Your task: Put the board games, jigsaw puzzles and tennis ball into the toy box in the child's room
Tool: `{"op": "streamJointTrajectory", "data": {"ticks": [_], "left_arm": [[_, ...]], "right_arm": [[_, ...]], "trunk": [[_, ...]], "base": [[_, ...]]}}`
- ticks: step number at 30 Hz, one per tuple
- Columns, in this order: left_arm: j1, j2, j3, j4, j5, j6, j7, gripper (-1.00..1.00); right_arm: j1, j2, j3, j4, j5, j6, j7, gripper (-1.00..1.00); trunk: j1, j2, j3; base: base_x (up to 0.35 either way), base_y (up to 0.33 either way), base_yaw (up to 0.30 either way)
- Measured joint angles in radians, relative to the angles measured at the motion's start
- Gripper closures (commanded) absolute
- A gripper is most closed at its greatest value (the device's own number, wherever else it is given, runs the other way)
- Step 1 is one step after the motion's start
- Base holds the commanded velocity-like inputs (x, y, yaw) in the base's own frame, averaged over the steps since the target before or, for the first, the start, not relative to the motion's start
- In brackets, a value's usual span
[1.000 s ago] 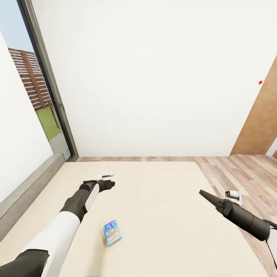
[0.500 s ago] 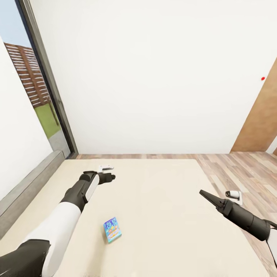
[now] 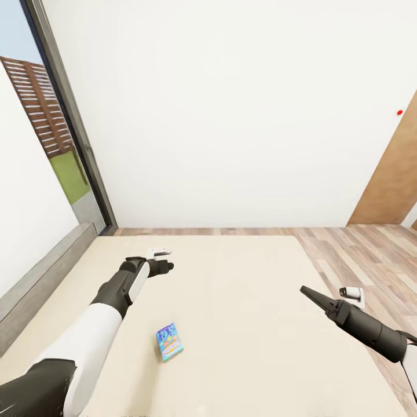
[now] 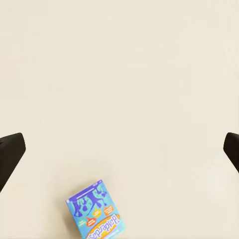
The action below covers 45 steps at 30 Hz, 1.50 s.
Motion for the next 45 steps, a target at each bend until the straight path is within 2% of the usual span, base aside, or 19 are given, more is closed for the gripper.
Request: {"op": "streamJointTrajectory", "data": {"ticks": [23,25,31,36,45], "left_arm": [[0.0,0.002,-0.007,0.0,-0.005,-0.007,-0.002,-1.0],[0.0,0.002,-0.008,0.0,-0.005,-0.007,-0.002,-1.0],[0.0,0.002,-0.01,0.0,-0.006,-0.008,-0.002,-1.0],[0.0,0.001,-0.012,0.001,-0.006,-0.015,-0.002,-1.0],[0.0,0.0,-0.012,0.002,-0.006,-0.022,-0.002,-1.0]], "right_arm": [[0.0,-0.002,0.0,0.0,-0.001,-0.001,0.005,-1.0],[0.0,-0.003,-0.001,-0.001,-0.001,-0.001,0.016,-1.0],[0.0,-0.003,-0.008,-0.002,0.0,-0.001,0.124,-1.0],[0.0,-0.006,-0.059,-0.002,0.0,0.006,0.211,-1.0],[0.0,-0.005,-0.086,-0.002,0.002,0.008,0.235,-1.0]], "trunk": [[0.0,0.0,-0.037],[0.0,0.0,-0.04],[0.0,0.0,-0.05],[0.0,0.0,-0.058],[0.0,0.0,-0.073]], "base": [[0.0,0.0,0.0],[0.0,0.0,0.0],[0.0,0.0,0.0],[0.0,0.0,0.0],[0.0,0.0,0.0]]}}
